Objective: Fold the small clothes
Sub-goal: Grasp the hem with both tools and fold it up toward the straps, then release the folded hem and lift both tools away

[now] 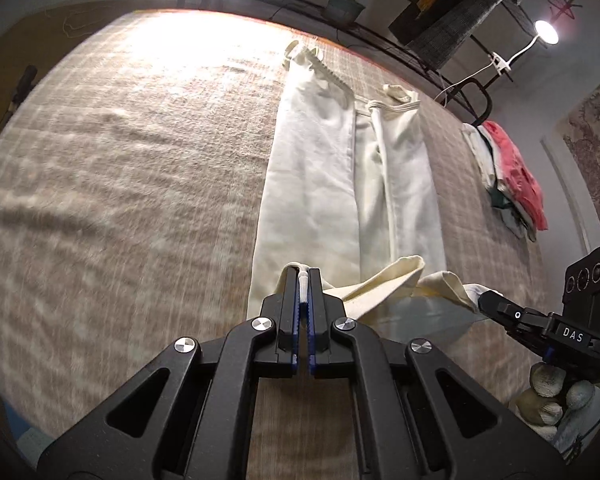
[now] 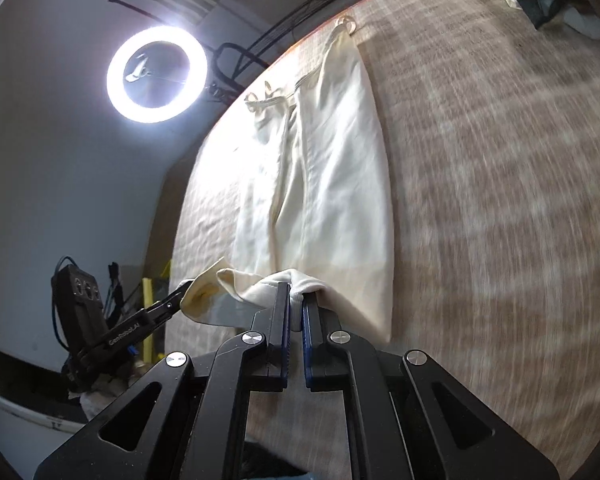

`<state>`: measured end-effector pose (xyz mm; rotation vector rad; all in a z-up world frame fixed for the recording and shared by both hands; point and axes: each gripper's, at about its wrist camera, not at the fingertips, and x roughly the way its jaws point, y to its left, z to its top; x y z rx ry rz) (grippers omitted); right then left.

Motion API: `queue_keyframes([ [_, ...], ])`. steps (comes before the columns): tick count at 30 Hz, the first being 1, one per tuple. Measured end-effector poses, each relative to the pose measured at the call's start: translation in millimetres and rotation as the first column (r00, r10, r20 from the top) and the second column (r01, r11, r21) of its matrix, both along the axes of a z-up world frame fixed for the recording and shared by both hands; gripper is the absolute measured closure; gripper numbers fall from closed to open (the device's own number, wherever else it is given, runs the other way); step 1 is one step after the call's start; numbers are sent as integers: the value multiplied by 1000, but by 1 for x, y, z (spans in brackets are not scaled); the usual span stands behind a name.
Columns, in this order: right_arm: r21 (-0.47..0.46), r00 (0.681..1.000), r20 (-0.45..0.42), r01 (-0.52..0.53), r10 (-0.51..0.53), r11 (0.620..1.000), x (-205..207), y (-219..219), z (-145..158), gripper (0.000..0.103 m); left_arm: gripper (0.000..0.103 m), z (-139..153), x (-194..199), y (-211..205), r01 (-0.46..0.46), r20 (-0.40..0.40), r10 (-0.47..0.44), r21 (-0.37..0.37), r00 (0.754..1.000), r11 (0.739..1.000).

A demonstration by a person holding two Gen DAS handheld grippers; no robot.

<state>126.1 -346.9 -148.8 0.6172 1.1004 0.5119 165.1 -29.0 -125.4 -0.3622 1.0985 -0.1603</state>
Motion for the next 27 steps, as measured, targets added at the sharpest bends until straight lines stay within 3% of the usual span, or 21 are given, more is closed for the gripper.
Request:
queue_keyframes([
  [12, -48, 999, -41, 14, -16, 999, 39, 24, -18, 99, 102, -21, 31, 0, -10, -41, 11, 13, 999, 1000],
  [15, -76, 1000, -15, -9, 8, 997, 41, 28, -12, 98, 100, -18, 33, -2, -5, -29, 6, 24, 1000, 1000],
  [18, -108, 999, 22, -26, 28, 994, 44, 36, -3, 96, 78, -9, 30, 3, -25, 12, 25, 37, 1000, 999],
  [23, -156, 992, 106, -58, 75, 986, 29, 37, 12, 96, 76, 6, 16, 20, -54, 68, 51, 43, 996, 998],
  [27, -228, 972, 167, -124, 165, 966, 10, 49, 17, 96, 76, 2, 3, 15, -4, 67, -1, 76, 998, 997],
])
